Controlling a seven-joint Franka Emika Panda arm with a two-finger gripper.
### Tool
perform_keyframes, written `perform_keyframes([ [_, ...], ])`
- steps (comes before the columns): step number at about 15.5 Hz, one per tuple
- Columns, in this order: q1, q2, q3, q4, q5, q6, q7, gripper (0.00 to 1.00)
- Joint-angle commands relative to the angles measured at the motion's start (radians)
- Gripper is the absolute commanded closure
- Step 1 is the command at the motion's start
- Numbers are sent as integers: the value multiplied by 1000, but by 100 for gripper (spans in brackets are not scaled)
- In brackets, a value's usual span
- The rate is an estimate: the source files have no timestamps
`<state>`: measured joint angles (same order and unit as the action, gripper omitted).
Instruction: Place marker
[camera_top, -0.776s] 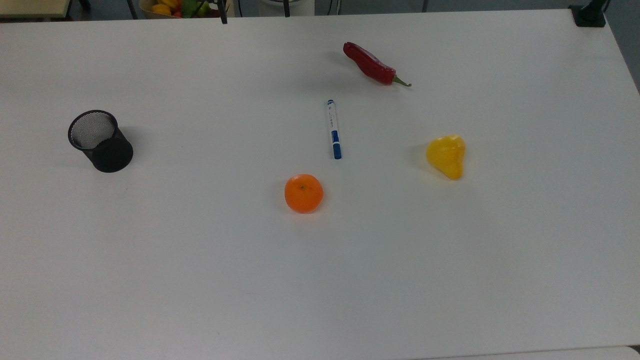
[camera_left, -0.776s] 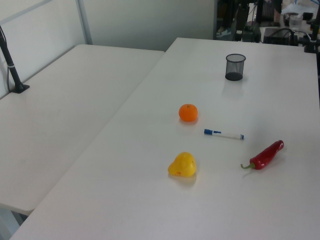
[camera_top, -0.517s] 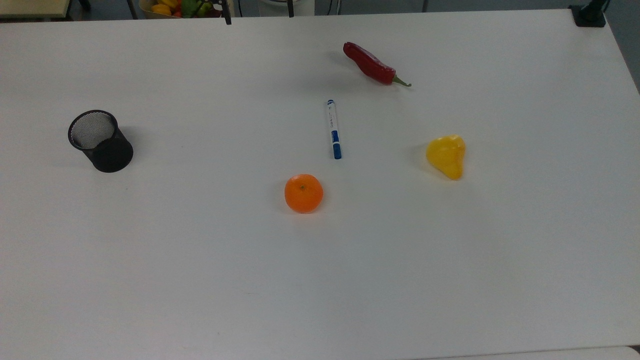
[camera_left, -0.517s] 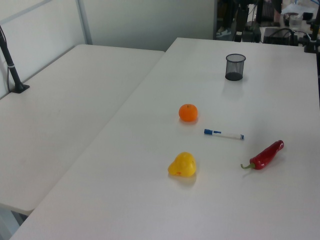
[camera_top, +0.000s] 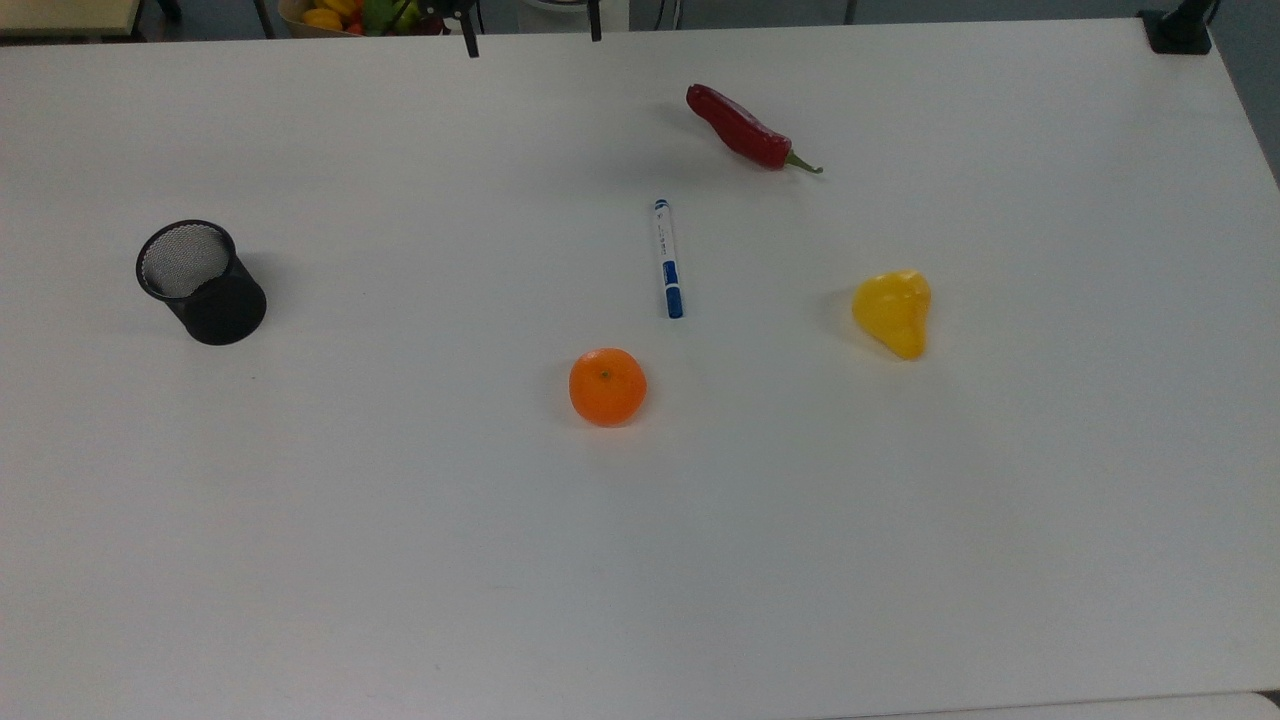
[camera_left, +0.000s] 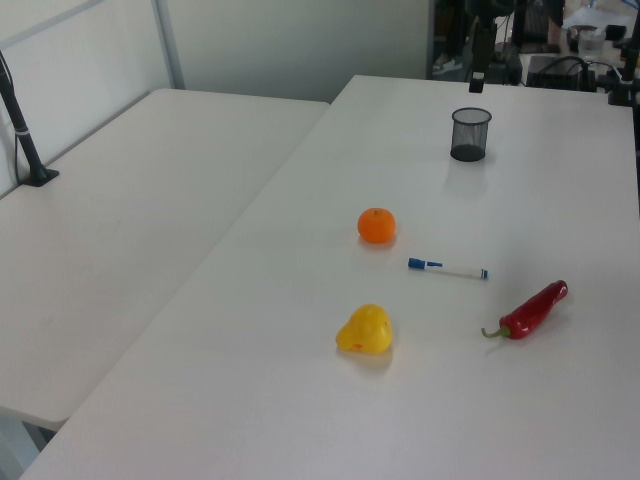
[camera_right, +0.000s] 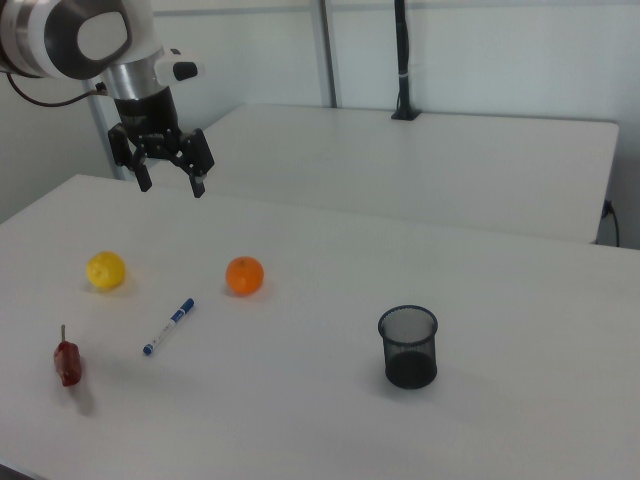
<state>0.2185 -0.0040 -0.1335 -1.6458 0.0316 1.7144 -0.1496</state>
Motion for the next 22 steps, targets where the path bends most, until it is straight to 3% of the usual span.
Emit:
perform_keyframes([
  [1, 18, 4, -11, -49, 19, 24, -21, 0],
  [9, 61, 130, -9, -65, 22, 94, -10, 0],
  [14, 94, 173, -8, -182, 22, 286, 30, 0],
  [22, 102, 246, 23, -230, 22, 395, 149, 0],
])
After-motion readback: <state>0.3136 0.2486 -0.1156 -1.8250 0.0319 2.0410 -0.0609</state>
